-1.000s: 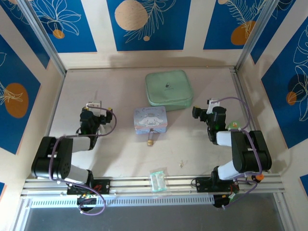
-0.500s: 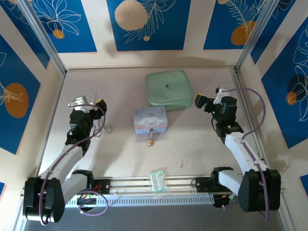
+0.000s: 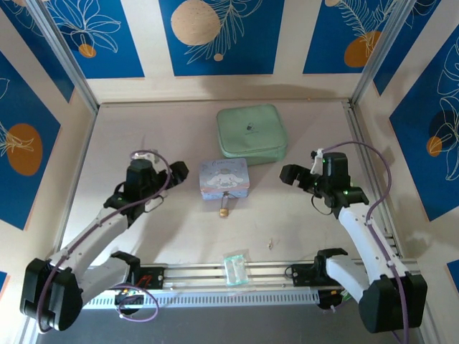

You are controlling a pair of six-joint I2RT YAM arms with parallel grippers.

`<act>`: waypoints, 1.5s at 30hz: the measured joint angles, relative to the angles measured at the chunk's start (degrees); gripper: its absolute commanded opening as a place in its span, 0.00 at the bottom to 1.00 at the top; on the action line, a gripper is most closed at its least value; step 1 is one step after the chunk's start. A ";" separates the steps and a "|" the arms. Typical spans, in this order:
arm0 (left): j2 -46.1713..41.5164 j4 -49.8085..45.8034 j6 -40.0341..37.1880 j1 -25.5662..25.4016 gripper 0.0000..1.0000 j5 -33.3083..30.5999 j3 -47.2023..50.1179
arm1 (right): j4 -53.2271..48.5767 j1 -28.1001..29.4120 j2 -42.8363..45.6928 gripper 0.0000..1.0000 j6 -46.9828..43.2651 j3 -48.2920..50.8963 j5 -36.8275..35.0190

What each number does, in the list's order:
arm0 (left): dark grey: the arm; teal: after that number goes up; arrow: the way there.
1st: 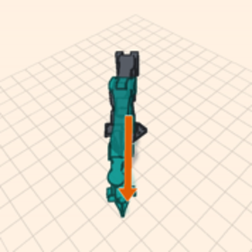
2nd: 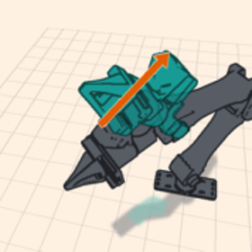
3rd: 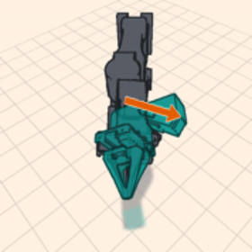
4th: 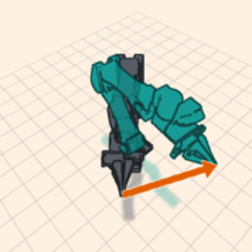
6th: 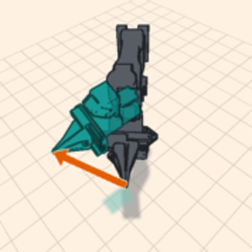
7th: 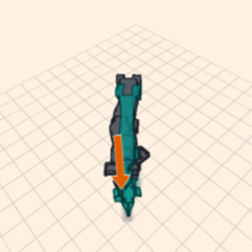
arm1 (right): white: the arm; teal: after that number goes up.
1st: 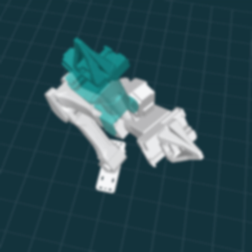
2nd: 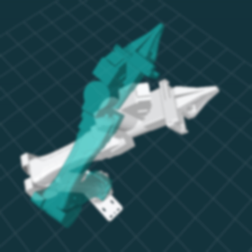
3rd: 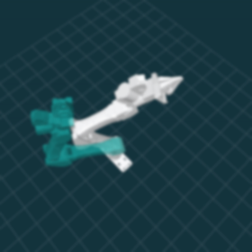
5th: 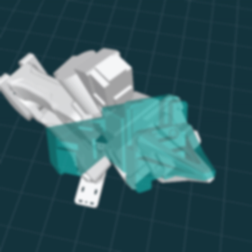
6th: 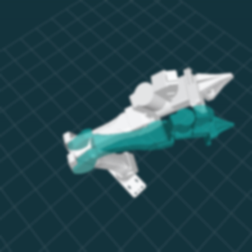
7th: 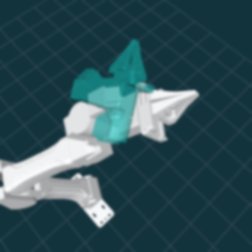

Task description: Unlock a padlock with a key

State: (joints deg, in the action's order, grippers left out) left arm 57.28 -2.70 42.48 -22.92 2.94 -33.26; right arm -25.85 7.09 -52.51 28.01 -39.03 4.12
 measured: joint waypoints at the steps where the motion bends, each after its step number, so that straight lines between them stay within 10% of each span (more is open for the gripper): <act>1: 0.26 -0.48 0.76 -2.47 0.99 -0.28 0.00 | -1.38 1.62 0.76 1.00 0.63 0.04 -0.07; 19: 8.00 -1.16 15.21 -32.44 0.99 -13.77 -2.19 | -15.80 36.20 -0.59 0.67 15.39 4.61 -13.18; 34: 13.64 0.76 17.38 -36.17 0.99 -17.35 -7.15 | -16.59 53.72 -12.28 0.52 24.50 6.23 -21.20; 45: 14.38 0.90 17.68 -36.41 0.99 -18.47 -7.15 | -15.37 56.46 -18.18 0.39 27.12 6.23 -23.69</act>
State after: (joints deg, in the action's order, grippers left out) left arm 71.66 -1.80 60.16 -59.33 -15.53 -40.40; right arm -41.21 63.55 -70.70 55.13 -32.80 -19.57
